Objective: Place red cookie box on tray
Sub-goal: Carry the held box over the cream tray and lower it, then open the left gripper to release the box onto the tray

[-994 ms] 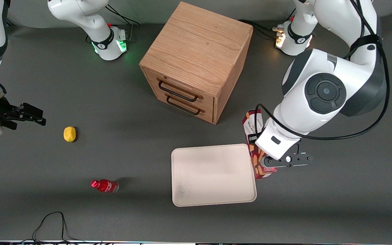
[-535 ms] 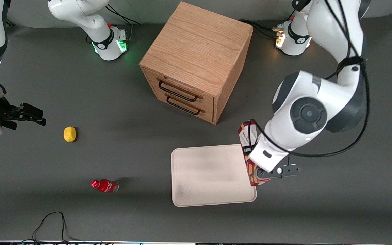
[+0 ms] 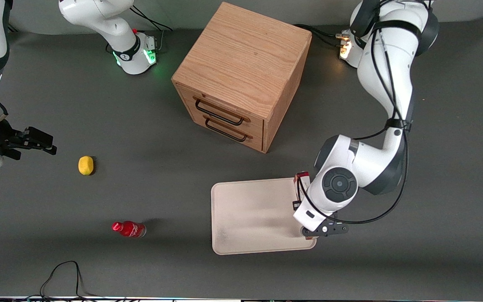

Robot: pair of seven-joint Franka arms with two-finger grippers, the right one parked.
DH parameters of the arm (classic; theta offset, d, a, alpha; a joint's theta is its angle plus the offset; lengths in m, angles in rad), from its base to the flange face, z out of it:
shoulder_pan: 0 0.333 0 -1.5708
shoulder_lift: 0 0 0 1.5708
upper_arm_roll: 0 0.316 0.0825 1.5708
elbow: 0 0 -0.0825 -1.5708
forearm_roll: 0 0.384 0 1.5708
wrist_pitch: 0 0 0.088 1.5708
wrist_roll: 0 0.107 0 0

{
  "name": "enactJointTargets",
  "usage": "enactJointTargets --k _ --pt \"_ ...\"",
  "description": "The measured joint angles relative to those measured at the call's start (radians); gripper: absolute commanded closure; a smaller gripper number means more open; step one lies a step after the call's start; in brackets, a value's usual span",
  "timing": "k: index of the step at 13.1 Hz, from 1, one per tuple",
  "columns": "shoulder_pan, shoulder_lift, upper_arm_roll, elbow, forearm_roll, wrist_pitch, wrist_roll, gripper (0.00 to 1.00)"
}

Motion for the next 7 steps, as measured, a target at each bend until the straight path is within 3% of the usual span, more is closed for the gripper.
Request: enactJointTargets --k 5,6,7 --pt "-0.001 0.044 -0.001 -0.036 0.013 0.089 0.001 1.0" --pt "-0.001 0.046 -0.001 -0.036 0.013 0.091 0.001 0.58" --pt "-0.002 0.046 -0.001 -0.036 0.013 0.091 0.003 0.01"
